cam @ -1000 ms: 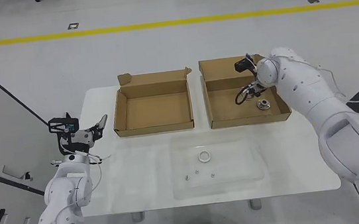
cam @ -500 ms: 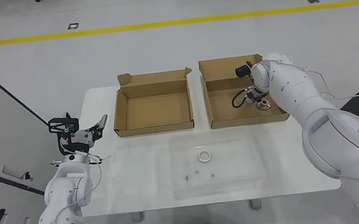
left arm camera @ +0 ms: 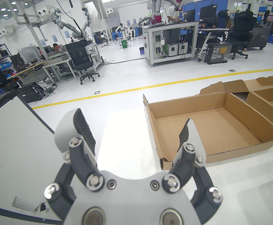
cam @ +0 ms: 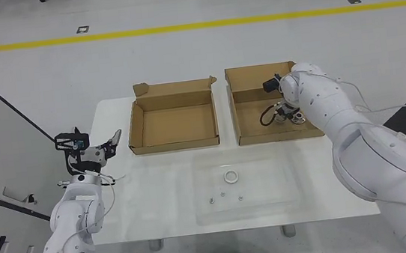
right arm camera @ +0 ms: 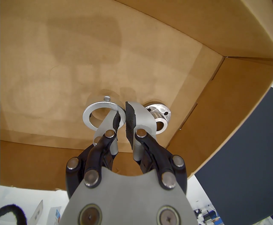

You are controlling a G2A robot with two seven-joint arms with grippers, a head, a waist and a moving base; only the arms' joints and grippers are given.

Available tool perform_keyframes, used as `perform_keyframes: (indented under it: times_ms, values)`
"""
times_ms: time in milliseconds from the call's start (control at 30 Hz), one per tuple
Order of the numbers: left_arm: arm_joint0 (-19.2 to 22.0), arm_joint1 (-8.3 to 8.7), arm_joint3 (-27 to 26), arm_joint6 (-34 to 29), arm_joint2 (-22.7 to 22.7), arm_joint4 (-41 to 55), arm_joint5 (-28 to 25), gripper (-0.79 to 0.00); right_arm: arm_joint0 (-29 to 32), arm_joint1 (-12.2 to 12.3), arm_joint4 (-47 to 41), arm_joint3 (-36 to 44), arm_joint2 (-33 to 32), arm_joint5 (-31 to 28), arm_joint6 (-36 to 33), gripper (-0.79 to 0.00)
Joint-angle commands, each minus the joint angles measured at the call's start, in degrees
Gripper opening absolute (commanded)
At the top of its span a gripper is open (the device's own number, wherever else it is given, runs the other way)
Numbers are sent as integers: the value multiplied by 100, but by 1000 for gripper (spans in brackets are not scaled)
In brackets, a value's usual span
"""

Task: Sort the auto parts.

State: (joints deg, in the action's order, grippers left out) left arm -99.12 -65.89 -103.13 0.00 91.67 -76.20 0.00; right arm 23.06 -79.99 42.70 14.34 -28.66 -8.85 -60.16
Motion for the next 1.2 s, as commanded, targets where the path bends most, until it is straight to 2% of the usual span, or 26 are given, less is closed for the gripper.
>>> perform_keyframes:
  times_ms: [0, 33, 67, 133, 167, 233, 267, 333, 767, 1167]
  values:
    - [0, 0, 0, 0, 0, 0, 0, 0, -8, -32, 19, -52, 2, -11, 8, -785]
    - [0, 0, 0, 0, 0, 0, 0, 0, -13, -46, 20, -74, -1, -23, 6, -785]
    - [0, 0, 0, 0, 0, 0, 0, 0, -20, -59, 27, -95, -2, -35, 14, -650]
    - [0, 0, 0, 0, 0, 0, 0, 0, -29, -82, 38, -141, -6, -55, 35, -428]
    - [0, 0, 0, 0, 0, 0, 0, 0, -36, -92, 36, -162, -13, -58, 42, -400]
    - [0, 0, 0, 0, 0, 0, 0, 0, -51, -109, 37, -202, -25, -65, 82, -65]
    - [0, 0, 0, 0, 0, 0, 0, 0, -58, -115, 38, -221, -32, -77, 98, -31]
    - [0, 0, 0, 0, 0, 0, 0, 0, -76, -124, 33, -260, -50, -99, 143, 0]
    - [0, 0, 0, 0, 0, 0, 0, 0, -374, -44, -10, -344, -218, -606, 528, 0]
    - [0, 0, 0, 0, 0, 0, 0, 0, -540, 292, 232, 198, -346, -2230, 1253, 0]
